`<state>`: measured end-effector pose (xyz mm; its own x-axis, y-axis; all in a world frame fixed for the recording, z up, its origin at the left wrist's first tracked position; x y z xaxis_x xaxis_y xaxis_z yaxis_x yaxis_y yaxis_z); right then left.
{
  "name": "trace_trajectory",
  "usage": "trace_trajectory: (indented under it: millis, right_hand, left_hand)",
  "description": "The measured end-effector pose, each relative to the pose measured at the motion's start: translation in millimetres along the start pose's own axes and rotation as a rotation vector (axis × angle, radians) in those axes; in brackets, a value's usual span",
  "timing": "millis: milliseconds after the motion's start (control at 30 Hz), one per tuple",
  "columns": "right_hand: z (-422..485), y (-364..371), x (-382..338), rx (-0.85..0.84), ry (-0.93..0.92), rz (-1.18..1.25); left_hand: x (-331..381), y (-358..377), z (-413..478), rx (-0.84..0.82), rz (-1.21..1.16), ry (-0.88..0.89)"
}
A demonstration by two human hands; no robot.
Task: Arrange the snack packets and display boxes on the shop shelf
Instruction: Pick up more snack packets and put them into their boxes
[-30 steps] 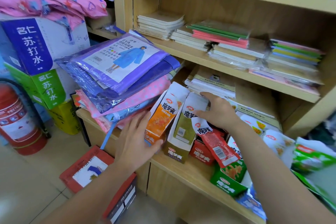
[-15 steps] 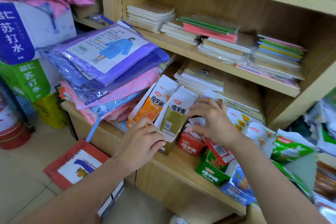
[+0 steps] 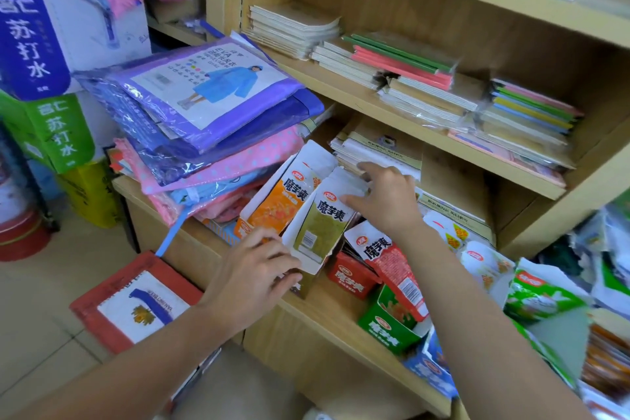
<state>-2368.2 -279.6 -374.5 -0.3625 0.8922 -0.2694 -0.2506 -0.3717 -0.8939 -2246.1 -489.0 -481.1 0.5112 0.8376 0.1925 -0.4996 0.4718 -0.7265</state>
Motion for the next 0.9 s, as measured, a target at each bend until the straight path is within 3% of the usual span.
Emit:
trace_trajectory:
  millis: [133,233,433,667,800,900]
  right_hand:
    - [1.1,9.5,-12.8,0.049,-0.129,0.082]
    - [-3.8,14.5,-26.1,-0.079,-0.126,0.209]
    - [-6.3,14.6,-28.1,-0.194,-0.103,0.118]
    - [0.4,11.9,-8.5,-0.029,-0.029,0.243]
    - [-1.1,25.5,-0.9,0.083,-0.086,0.024]
    - [-0.3,25.6,0.7,0.048,-0.082,-0.015]
  left_hand:
    - [-2.2,0.8,1.7,0.002,-0.006,-0.012]
    - [-4.5,1.6,2.9,0.010,-0.020,-0.019]
    - [-4.2,-0.1,2.7,0.000,0.001,-0.005]
    - [-1.7,0.1,4.0,-0.011,0.014,-0.022]
    - [-1.8,4.0,7.3,-0.012,0.014,-0.034]
    - [-1.3,5.8,9.1,-0.019,0.014,-0.021]
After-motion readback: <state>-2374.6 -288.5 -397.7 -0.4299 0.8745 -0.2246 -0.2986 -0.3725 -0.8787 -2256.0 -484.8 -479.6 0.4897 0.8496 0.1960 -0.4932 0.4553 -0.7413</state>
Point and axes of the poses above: each hand's wrist, its own z-axis towards the middle knuckle, its own y-axis out of the palm, x = y × z, the point moved 1 cm from there along z, towards the middle knuckle, and after that the axes turned 7 degrees about z, right-handed, at the moved point
